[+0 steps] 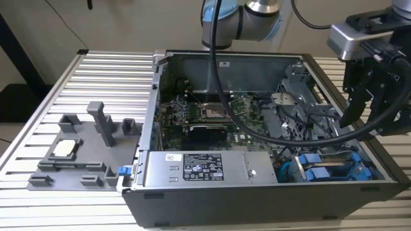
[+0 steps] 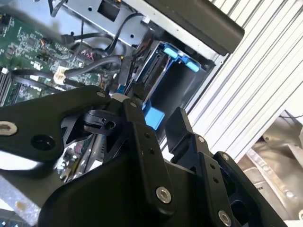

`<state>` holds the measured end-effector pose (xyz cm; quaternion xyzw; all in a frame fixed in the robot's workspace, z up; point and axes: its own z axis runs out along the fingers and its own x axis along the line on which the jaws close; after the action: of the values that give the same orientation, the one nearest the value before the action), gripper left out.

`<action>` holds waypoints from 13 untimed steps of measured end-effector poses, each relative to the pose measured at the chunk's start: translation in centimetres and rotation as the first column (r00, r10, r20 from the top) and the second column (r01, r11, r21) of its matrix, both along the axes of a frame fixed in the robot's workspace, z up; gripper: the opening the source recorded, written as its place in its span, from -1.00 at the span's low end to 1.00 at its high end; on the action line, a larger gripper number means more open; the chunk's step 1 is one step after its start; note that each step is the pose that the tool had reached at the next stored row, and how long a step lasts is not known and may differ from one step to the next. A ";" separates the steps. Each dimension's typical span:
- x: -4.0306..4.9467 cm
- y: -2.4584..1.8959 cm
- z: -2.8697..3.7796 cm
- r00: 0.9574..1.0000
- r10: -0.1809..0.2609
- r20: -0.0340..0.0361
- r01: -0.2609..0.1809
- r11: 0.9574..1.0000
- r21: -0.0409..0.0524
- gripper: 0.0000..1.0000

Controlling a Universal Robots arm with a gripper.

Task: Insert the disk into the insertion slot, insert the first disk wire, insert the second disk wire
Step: 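Insert the first disk wire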

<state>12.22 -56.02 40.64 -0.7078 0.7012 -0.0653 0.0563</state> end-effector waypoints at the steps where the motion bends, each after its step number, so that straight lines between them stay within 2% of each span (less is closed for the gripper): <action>1: 0.00 0.12 -0.07 1.000 0.010 0.002 -0.010 1.000 -0.001 -0.07; 4: 0.00 0.43 -0.34 0.999 0.046 0.005 -0.046 0.999 -0.004 -0.07; 7: 0.00 0.96 -0.51 0.998 0.067 0.017 -0.067 0.998 -0.005 -0.07; 9: -0.01 1.46 -0.53 0.997 0.073 0.023 -0.073 0.997 -0.005 -0.07; 11: -0.08 1.91 -0.56 0.997 0.075 0.033 -0.074 0.997 -0.006 -0.07; 13: -0.12 2.11 -0.70 0.996 0.075 0.047 -0.074 0.997 -0.007 -0.07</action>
<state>12.10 -53.92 39.93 -0.7319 0.6725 -0.0819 0.0734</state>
